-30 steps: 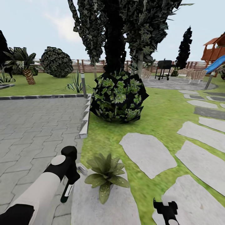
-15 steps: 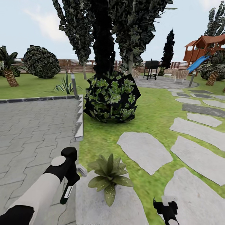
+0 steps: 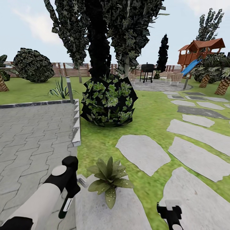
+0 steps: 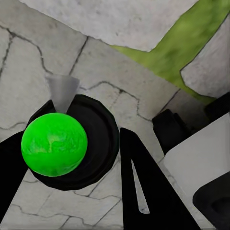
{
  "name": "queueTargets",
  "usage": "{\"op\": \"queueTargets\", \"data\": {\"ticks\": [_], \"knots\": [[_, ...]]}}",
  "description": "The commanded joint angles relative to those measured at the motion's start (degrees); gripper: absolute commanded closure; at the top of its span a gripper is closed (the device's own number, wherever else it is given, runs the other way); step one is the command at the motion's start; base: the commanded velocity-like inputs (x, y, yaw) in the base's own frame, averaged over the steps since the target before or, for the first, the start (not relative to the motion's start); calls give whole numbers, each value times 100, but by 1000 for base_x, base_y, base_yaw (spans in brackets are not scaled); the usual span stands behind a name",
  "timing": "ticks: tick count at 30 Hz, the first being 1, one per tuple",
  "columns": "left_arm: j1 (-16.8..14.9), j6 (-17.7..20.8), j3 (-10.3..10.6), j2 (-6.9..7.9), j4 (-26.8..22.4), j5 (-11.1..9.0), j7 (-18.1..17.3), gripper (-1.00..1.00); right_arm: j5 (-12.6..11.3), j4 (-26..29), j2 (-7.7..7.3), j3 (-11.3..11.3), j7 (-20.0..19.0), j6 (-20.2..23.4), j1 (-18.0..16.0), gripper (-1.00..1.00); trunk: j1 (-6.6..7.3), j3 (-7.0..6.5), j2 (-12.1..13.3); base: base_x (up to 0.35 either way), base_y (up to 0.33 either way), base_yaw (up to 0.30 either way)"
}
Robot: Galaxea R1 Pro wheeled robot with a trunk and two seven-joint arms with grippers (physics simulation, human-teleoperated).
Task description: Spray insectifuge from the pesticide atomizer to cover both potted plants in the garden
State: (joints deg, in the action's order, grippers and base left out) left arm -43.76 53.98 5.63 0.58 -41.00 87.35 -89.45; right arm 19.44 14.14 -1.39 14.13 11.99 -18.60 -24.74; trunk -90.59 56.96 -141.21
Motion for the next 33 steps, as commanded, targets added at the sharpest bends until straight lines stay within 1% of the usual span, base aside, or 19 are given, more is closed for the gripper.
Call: {"op": "queueTargets", "data": {"ticks": [1, 3, 5, 6, 8, 9, 10, 12, 15, 18, 26, 28, 33], "knots": [[31, 51, 27, 29, 2, 42, -55, 100, 60, -8, -13, 38, 14, -21, -5, -100, 1, 5, -2, 0, 0, 0], [153, 40, 30, 59, -14, 39, 15, 100, 58, -6, -35, 38, 14, -21, -5, -100, 1, 5, -2, 0, 0, 0], [221, 36, -2, 70, -6, -8, 426, 100, 53, -7, -43, 38, 9, -21, -5, -100, 1, 4, -2, 0, 0, -38], [231, 35, -14, 61, -1, -26, 557, 100, 53, -7, -44, 38, 8, -21, -5, -100, 1, 2, -2, 0, 0, -130], [256, 34, -30, 24, 9, -116, 728, 100, 52, -8, -45, 38, 6, -21, -5, -100, 1, -4, -2, 0, 0, -216], [265, 34, -33, 13, 10, -233, 764, 100, 52, -7, -45, 38, 5, -21, -5, -100, 1, -8, -2, 0, 0, -259], [268, 30, -34, 13, 12, -337, 779, 100, 52, -7, -45, 38, 5, -21, -5, -100, 1, -12, -2, 0, 0, -267], [270, 31, -35, 14, 8, -472, 791, 100, 52, -8, -45, 38, 5, -21, -5, -100, 1, -19, -2, 0, 0, -272], [271, 26, -41, 39, 5, -570, 790, 100, 52, -8, -45, 38, 5, -21, -5, -100, 1, -29, -2, 0, 0, -276], [271, 25, -37, 45, 4, -585, 789, 100, 52, -8, -45, 38, 5, -21, -5, -100, 1, -31, -2, -87, 39, -219], [273, 38, -36, 38, 12, -588, 832, 100, 52, -8, -45, 38, 5, -21, -5, -100, 1, -31, -2, -201, 246, -15], [278, 50, -36, 32, 13, -588, 832, 100, 52, -8, -45, 38, 5, -21, -5, -100, 1, -31, -2, -37, 325, -98], [280, 68, -39, 21, 13, -588, 832, 100, 52, -8, -45, 38, 5, -21, -5, -100, 1, -31, -2, 86, 322, -242]]}}
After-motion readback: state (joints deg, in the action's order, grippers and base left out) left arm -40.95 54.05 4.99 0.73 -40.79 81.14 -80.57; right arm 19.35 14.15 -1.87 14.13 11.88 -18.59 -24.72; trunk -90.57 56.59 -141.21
